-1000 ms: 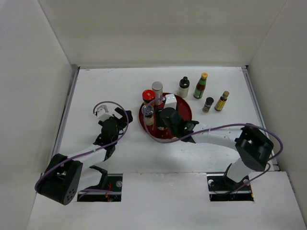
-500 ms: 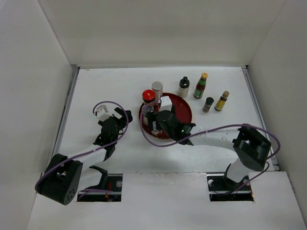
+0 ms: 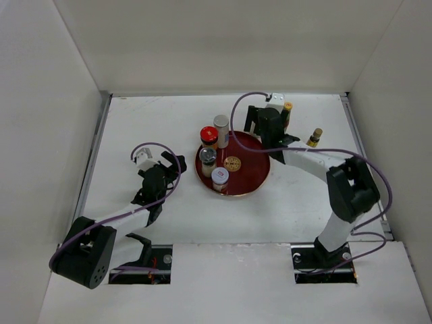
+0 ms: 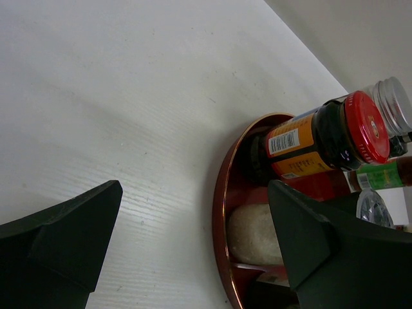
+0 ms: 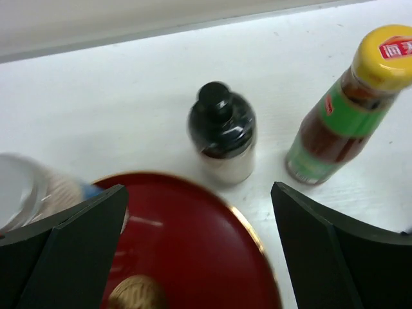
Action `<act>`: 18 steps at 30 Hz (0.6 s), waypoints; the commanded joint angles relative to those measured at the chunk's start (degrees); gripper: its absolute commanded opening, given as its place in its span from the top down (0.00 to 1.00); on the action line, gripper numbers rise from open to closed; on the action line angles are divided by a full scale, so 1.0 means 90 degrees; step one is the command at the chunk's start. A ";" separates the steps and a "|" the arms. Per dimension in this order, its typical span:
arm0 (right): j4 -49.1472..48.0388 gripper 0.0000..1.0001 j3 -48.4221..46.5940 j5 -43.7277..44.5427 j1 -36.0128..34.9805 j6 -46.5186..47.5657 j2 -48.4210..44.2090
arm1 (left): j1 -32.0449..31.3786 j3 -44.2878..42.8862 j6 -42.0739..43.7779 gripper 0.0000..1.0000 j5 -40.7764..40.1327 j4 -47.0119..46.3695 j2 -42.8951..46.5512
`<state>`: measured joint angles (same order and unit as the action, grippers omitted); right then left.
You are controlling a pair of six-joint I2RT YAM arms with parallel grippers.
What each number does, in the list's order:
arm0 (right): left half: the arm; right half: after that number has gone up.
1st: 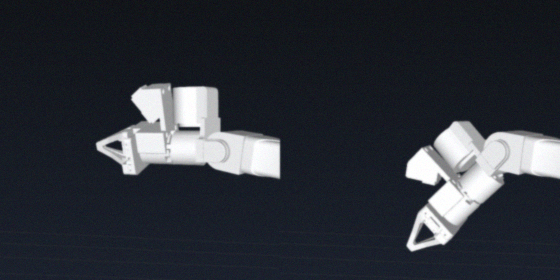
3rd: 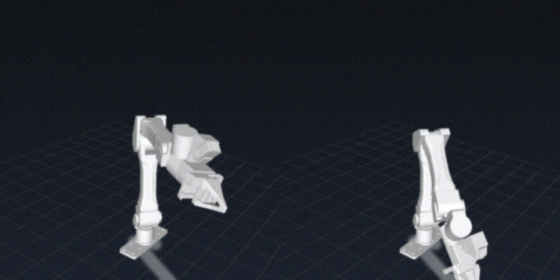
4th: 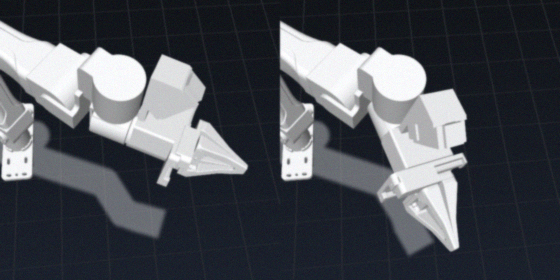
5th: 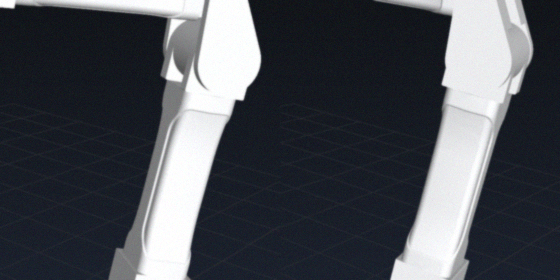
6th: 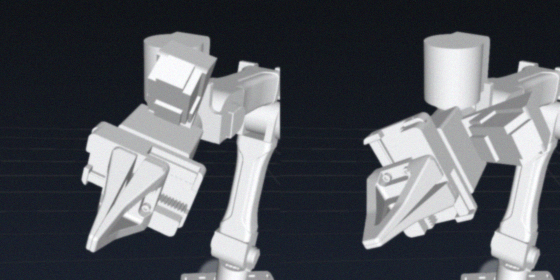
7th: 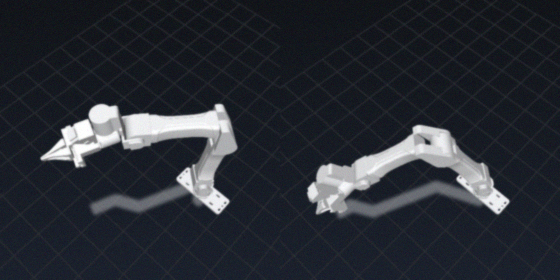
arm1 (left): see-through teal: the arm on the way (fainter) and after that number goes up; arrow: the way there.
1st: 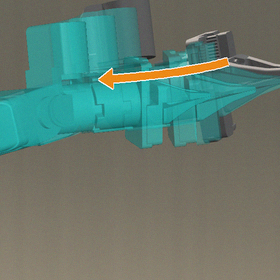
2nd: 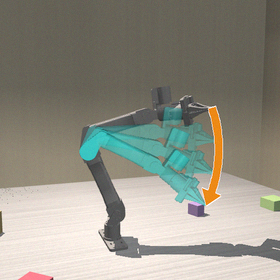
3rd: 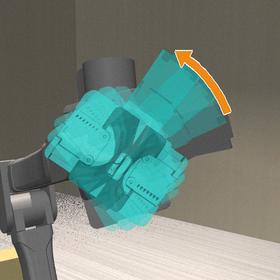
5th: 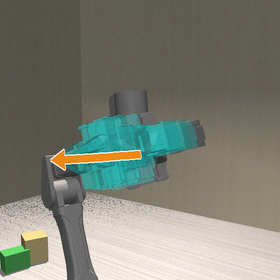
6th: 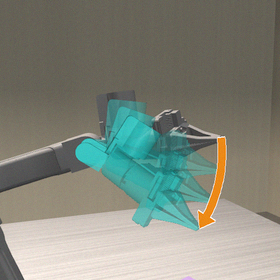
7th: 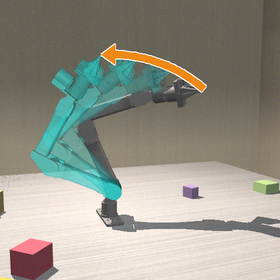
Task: Organize the condiment bottles
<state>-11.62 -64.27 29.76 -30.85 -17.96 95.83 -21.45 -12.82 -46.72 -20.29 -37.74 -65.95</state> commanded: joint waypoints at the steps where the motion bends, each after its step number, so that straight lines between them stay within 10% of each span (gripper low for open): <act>1: -0.0310 0.00 -0.0718 -0.0199 0.0278 0.0325 0.0541 | 0.0015 -0.0031 -0.0043 0.00 0.0057 -0.0309 0.0053; 18: 0.0119 0.02 -0.2117 -0.0797 0.0796 0.0559 0.2057 | -0.0043 -0.0050 -0.0043 0.00 0.0097 -0.0387 -0.0035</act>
<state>-10.68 -80.49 23.66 -23.62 -13.61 112.97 -21.82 -12.82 -46.74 -19.84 -38.02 -66.54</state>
